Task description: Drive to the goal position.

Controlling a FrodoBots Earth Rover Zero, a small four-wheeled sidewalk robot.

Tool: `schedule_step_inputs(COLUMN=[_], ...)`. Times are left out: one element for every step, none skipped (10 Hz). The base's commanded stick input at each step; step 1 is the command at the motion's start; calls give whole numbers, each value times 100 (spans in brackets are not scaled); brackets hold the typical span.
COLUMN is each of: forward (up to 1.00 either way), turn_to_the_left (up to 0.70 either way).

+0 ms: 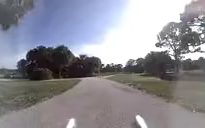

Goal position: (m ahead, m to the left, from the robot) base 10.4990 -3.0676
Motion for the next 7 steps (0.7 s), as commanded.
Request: schedule_step_inputs(forward=[70,70,70,70,70,70,70], turn_to_the_left=[0,0,31,35,35,35,10])
